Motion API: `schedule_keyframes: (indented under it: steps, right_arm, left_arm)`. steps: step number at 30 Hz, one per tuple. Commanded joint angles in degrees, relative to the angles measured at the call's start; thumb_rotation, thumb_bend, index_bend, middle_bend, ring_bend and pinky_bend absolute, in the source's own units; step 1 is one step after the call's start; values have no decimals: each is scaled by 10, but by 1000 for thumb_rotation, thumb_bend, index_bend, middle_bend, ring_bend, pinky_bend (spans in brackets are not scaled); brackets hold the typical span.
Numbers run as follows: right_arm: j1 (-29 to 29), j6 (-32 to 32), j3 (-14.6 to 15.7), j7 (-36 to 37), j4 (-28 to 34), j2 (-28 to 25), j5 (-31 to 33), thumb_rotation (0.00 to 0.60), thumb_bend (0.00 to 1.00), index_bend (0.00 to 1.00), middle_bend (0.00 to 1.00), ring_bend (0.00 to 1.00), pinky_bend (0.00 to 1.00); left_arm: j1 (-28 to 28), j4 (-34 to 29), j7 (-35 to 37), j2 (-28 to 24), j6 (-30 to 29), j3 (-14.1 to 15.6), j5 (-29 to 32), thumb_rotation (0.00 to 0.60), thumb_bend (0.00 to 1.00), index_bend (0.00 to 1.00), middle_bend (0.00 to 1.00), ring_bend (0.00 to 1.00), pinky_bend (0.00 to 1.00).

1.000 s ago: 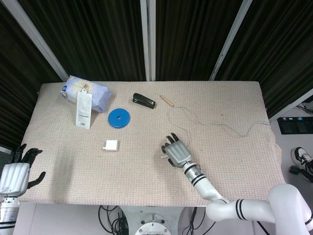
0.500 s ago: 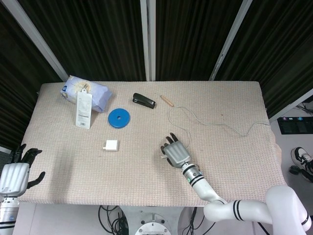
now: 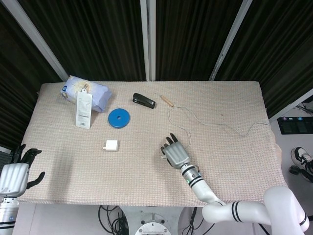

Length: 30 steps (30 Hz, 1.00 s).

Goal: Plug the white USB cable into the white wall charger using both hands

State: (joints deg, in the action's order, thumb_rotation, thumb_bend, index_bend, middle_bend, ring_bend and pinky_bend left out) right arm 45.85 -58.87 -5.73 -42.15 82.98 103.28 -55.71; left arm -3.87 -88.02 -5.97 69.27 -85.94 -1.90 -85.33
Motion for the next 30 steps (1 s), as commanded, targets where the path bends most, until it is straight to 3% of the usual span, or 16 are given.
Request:
schedule_keyframes:
  steps: [1, 11, 19, 27, 30]
  right_arm:
    - [0, 0, -1, -2, -1, 2, 1, 600, 325, 487, 422, 134, 53]
    - [-4, -9, -3, -5, 0, 3, -7, 600, 327, 527, 444, 158, 51]
    - [-18, -30, -4, 18, 28, -29, -39, 600, 330, 550, 477, 190, 40]
    - [-38, -43, -14, 68, 49, -66, -61, 600, 336, 561, 488, 203, 40]
    - [-44, -43, -24, 90, 63, -85, -61, 600, 337, 561, 489, 203, 41]
  left_arm:
    - [1, 1, 2, 1, -1, 0, 0, 600, 220, 229, 187, 16, 0]
    - [0, 2, 2, 1, 0, 0, 0, 600, 220, 229, 187, 17, 0]
    - [-14, -10, -14, -9, 11, -3, -10, 600, 220, 229, 187, 16, 0]
    - [-76, -43, -31, -25, 66, -23, -36, 600, 220, 229, 187, 17, 0]
    - [-119, -46, -14, -19, 116, -39, -32, 600, 220, 228, 187, 16, 0]
